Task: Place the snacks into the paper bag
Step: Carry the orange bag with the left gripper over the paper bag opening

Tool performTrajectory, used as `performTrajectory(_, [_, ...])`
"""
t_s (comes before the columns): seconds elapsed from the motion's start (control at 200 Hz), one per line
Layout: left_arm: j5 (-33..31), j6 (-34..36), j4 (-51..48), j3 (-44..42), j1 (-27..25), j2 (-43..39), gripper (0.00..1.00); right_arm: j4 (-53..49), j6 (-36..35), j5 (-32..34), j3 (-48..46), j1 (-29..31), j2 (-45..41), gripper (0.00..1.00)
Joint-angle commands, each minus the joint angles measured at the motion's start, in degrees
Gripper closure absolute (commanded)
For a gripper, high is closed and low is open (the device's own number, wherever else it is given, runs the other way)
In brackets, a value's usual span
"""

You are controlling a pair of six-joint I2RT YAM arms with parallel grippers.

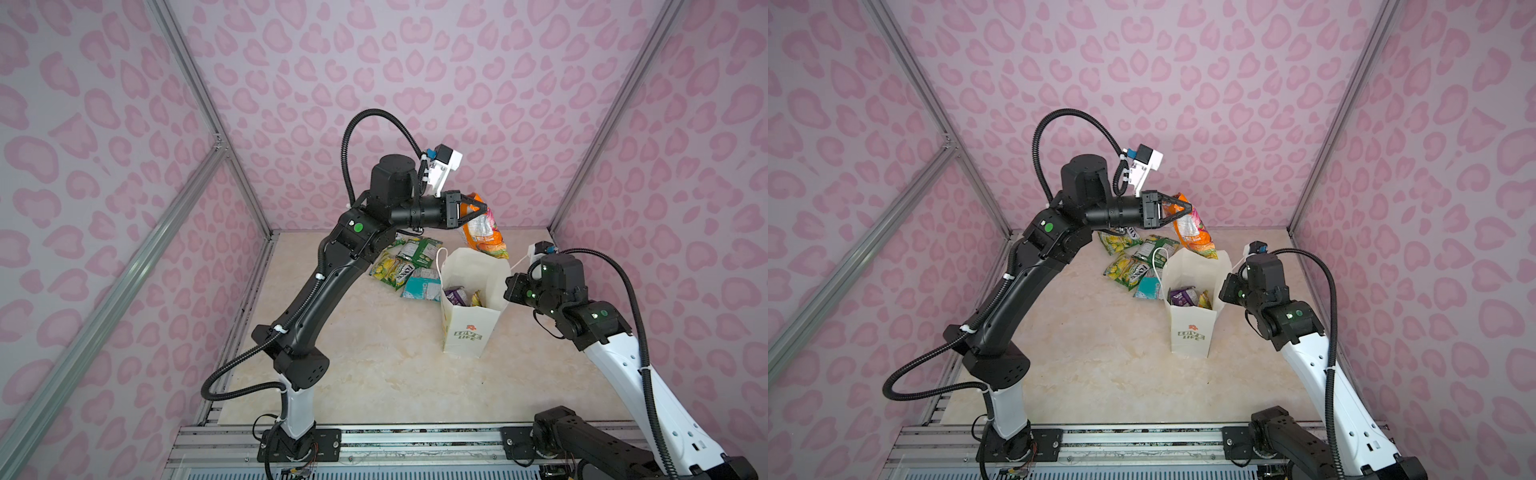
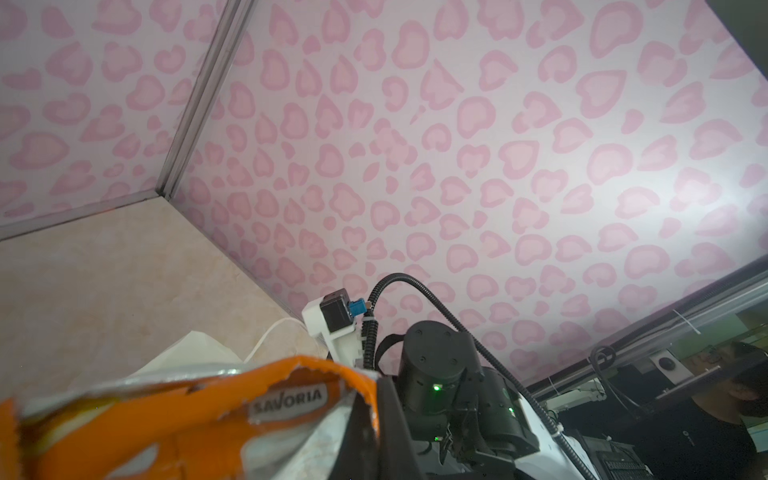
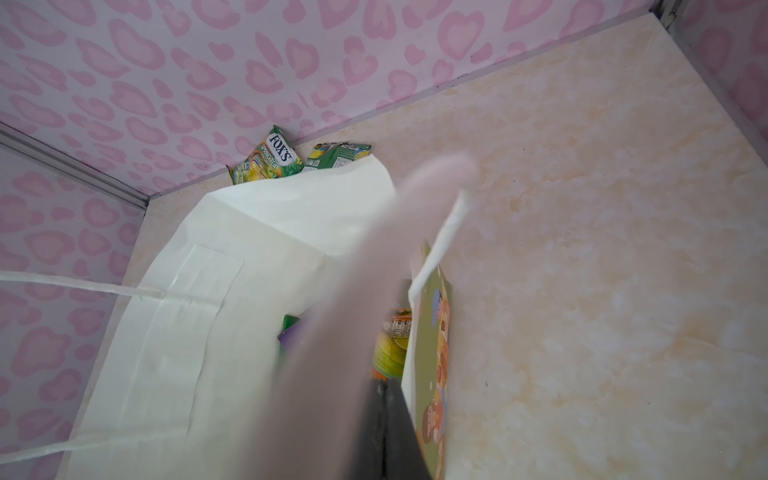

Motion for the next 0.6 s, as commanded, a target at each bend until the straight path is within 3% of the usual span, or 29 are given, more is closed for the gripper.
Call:
performTrajectory(0.0, [2.5, -0.9, 1.0, 0.7, -0.7, 2.9, 0.97, -0.8, -0.4, 0.5, -0.4, 0.0, -0.1, 1.00])
performTrajectory(0.145, [0.9, 0.6, -1.8, -0.4, -1.7, 5.7, 0.97, -0.8, -0.4, 0.9, -0.6, 0.0, -0.5, 1.00])
performTrajectory(0.385, [-7.3, 4.6, -6.1, -7.4, -2.6, 5.1, 0.97, -1.3, -0.6, 1.4, -0.6, -0.1, -1.2, 1.00])
performTrajectory(0.595, [-10.2, 6.2, -8.3, -7.9, -2.9, 7.2, 0.97, -0.8, -0.5, 0.9, -1.2, -0.1, -1.2, 1.00])
